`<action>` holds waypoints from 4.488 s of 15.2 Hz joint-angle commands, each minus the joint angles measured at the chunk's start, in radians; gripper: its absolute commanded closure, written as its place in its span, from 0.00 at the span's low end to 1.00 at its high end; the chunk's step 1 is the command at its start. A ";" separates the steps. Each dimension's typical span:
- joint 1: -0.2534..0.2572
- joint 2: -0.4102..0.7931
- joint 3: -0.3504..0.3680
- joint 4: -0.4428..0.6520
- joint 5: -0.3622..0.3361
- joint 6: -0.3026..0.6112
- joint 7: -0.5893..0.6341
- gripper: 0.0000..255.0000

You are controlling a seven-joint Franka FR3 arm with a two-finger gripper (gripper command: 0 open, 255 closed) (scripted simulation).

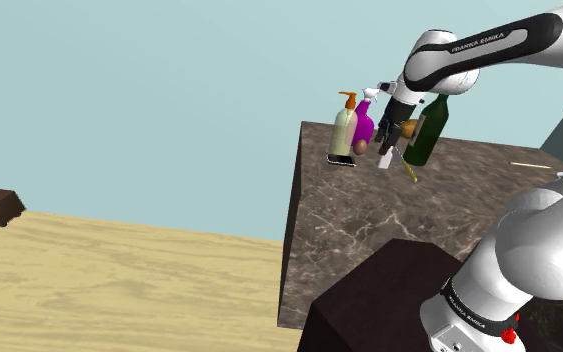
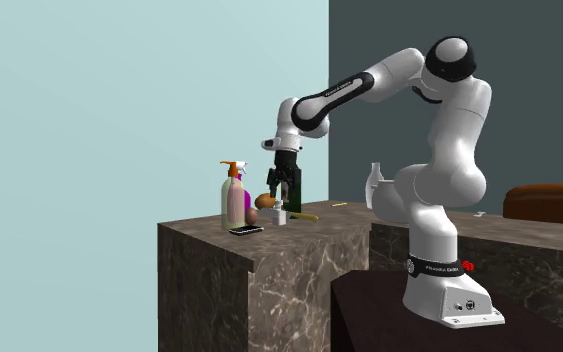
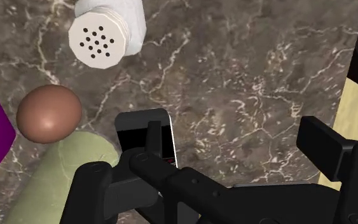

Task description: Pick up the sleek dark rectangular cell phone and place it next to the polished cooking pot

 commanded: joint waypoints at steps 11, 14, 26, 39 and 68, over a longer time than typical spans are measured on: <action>0.178 0.448 -0.211 0.167 0.451 0.170 -0.605 0.00; 0.179 0.487 -0.204 0.160 0.500 0.199 -0.639 0.00; 0.177 0.504 -0.200 0.165 0.519 0.203 -0.650 1.00; 0.185 0.411 -0.210 0.185 0.404 0.134 -0.557 1.00; 0.171 0.222 -0.159 0.428 0.210 -0.222 -0.360 1.00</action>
